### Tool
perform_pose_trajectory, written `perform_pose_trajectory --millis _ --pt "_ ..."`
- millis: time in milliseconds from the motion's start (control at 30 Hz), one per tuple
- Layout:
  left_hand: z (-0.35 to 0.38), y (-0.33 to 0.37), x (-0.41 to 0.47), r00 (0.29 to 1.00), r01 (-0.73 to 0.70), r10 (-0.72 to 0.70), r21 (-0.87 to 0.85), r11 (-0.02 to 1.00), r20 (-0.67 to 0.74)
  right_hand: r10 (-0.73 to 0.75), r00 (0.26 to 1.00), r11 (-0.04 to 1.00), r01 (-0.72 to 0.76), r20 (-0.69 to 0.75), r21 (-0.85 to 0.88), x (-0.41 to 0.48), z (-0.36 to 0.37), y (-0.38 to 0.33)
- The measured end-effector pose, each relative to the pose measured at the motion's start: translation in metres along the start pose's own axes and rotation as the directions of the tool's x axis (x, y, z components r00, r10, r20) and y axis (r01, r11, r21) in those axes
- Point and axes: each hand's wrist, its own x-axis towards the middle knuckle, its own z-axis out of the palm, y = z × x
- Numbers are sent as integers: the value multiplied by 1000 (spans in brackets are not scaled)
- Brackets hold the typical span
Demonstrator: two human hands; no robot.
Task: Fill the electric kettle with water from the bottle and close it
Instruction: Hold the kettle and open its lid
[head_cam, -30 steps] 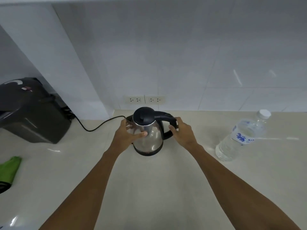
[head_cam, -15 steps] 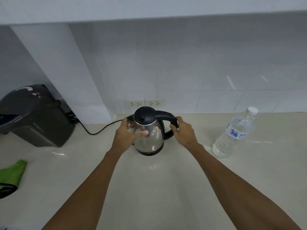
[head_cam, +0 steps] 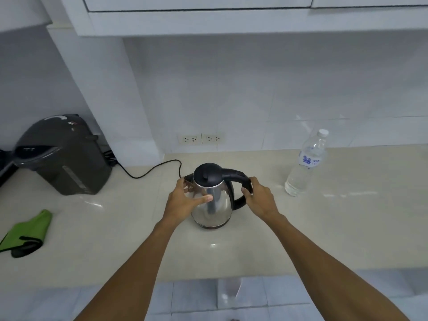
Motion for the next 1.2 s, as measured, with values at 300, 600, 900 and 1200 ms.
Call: perform_pose_trajectory --millis 300,600,900,1200 --pt "2 -33 -40 998 67 -67 32 997 14 57 997 998 -58 43 8 -44 18 5" --pt "10 -33 -30 995 83 -81 46 996 -51 46 993 998 -50 106 38 -22 25 14" --pt "16 -30 -26 992 108 -106 19 994 -67 95 981 982 -65 168 -176 -11 18 8" --pt "-4 -26 -40 997 65 -57 140 988 -57 -214 977 909 204 12 -362 -19 7 -106"
